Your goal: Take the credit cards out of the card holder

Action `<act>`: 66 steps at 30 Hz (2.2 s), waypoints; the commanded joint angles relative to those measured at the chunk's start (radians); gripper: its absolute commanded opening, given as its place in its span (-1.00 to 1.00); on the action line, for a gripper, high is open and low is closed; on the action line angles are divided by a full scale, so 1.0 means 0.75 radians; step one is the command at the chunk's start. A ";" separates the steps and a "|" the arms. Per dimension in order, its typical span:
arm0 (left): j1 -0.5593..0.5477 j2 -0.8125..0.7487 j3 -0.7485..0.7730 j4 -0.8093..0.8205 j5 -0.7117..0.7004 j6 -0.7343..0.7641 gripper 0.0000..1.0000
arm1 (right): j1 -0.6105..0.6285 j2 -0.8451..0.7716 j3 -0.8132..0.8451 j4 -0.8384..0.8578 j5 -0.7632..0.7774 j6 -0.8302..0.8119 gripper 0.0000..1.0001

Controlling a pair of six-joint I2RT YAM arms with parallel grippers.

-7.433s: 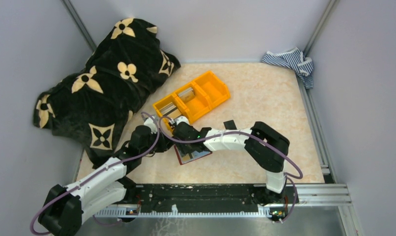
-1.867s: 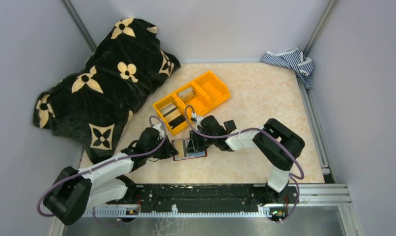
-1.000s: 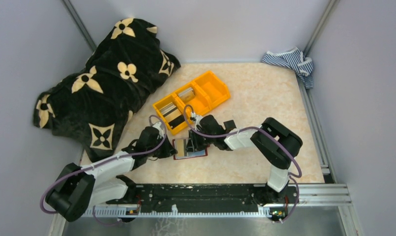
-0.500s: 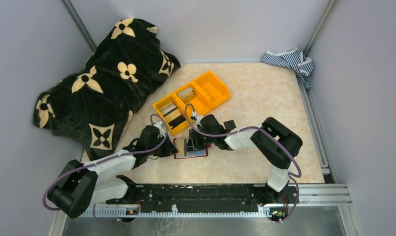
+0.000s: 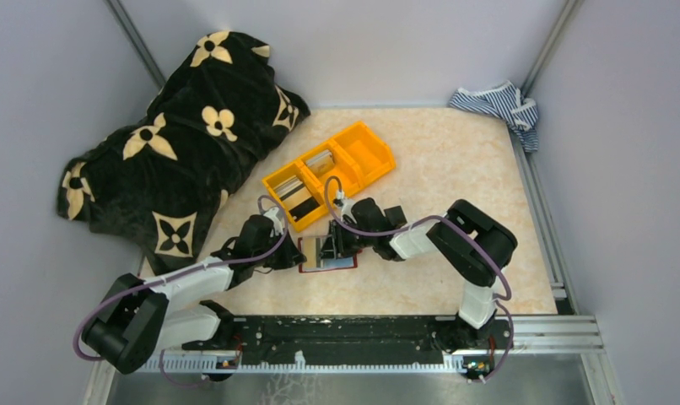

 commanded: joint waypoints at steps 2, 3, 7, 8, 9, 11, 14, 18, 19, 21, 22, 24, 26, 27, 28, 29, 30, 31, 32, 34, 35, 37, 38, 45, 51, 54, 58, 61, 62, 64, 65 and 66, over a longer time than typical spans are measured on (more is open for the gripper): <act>-0.019 0.080 -0.022 0.003 0.041 0.020 -0.66 | 0.024 -0.009 0.014 0.372 -0.166 0.086 -0.38; -0.019 0.085 -0.021 0.003 0.042 0.020 -0.66 | 0.024 -0.007 0.011 0.405 -0.177 0.093 -0.38; -0.019 0.093 -0.021 0.005 0.047 0.022 -0.66 | 0.022 0.007 0.008 0.475 -0.217 0.116 -0.39; -0.019 0.093 -0.020 0.007 0.045 0.022 -0.66 | 0.022 0.020 0.009 0.497 -0.228 0.122 -0.39; -0.020 0.093 -0.017 0.003 0.047 0.022 -0.66 | 0.022 0.035 0.012 0.510 -0.241 0.130 -0.39; -0.019 0.090 -0.012 -0.002 0.048 0.025 -0.66 | 0.022 0.066 0.018 0.542 -0.256 0.145 -0.39; -0.020 0.089 -0.005 -0.015 0.042 0.030 -0.66 | 0.023 0.096 0.017 0.569 -0.262 0.153 -0.39; -0.019 0.082 -0.008 -0.019 0.033 0.030 -0.66 | 0.024 0.088 0.023 0.502 -0.246 0.101 -0.39; -0.019 0.085 -0.007 -0.019 0.032 0.030 -0.66 | 0.022 0.085 0.022 0.490 -0.243 0.091 -0.39; -0.019 0.088 -0.004 -0.019 0.033 0.032 -0.66 | 0.023 0.087 0.021 0.461 -0.242 0.073 -0.39; -0.020 0.090 -0.002 -0.020 0.033 0.032 -0.66 | 0.023 0.089 0.020 0.449 -0.242 0.065 -0.39; -0.019 0.091 0.003 -0.020 0.032 0.034 -0.66 | 0.023 0.088 0.016 0.400 -0.237 0.038 -0.39; -0.019 0.090 0.003 -0.019 0.025 0.036 -0.66 | 0.024 0.087 0.013 0.361 -0.227 0.013 -0.41; -0.019 0.091 0.003 -0.018 0.025 0.036 -0.66 | 0.024 0.084 0.011 0.348 -0.226 0.004 -0.48; -0.020 0.093 0.003 -0.019 0.025 0.036 -0.66 | 0.023 0.080 0.008 0.342 -0.225 -0.001 -0.57; -0.020 0.093 0.001 -0.019 0.024 0.035 -0.66 | 0.022 0.070 0.004 0.334 -0.223 -0.002 -0.62; -0.019 0.096 0.000 -0.016 0.026 0.034 -0.66 | 0.021 0.061 0.003 0.323 -0.218 -0.009 -0.65; -0.019 0.097 -0.001 -0.013 0.028 0.034 -0.66 | 0.022 0.050 0.003 0.305 -0.212 -0.018 -0.69; -0.019 0.097 -0.003 -0.013 0.029 0.032 -0.66 | 0.019 0.040 0.003 0.289 -0.206 -0.025 -0.73; -0.019 0.100 -0.003 -0.007 0.027 0.032 -0.66 | 0.012 0.018 0.000 0.263 -0.198 -0.035 -0.77; -0.019 0.102 -0.002 -0.005 0.025 0.034 -0.66 | 0.006 0.007 -0.005 0.260 -0.197 -0.036 -0.78; -0.019 0.115 -0.003 0.006 0.027 0.039 -0.66 | -0.005 -0.009 -0.018 0.261 -0.201 -0.035 -0.78; -0.020 0.125 -0.002 0.008 0.026 0.041 -0.66 | -0.009 -0.017 -0.024 0.258 -0.200 -0.036 -0.78; -0.020 0.187 0.010 0.041 0.049 0.041 -0.66 | -0.030 -0.062 -0.069 0.246 -0.179 -0.035 -0.61; -0.019 0.203 0.017 0.041 0.048 0.046 -0.66 | -0.051 -0.079 -0.093 0.254 -0.173 -0.025 -0.61; -0.019 0.211 0.019 0.046 0.049 0.048 -0.66 | -0.061 -0.094 -0.102 0.232 -0.161 -0.036 -0.61; -0.019 0.227 0.023 0.051 0.053 0.052 -0.66 | -0.078 -0.118 -0.114 0.205 -0.144 -0.049 -0.61; -0.019 0.231 0.023 0.057 0.058 0.054 -0.66 | -0.092 -0.136 -0.126 0.183 -0.139 -0.056 -0.61; -0.019 0.232 0.025 0.057 0.056 0.056 -0.66 | -0.096 -0.143 -0.130 0.177 -0.135 -0.057 -0.61; -0.019 0.232 0.024 0.058 0.057 0.059 -0.66 | -0.109 -0.153 -0.134 0.153 -0.131 -0.062 -0.62; -0.019 0.235 0.025 0.058 0.059 0.060 -0.66 | -0.113 -0.157 -0.135 0.144 -0.134 -0.061 -0.62; -0.019 0.235 0.025 0.059 0.060 0.060 -0.66 | -0.117 -0.160 -0.139 0.141 -0.131 -0.061 -0.62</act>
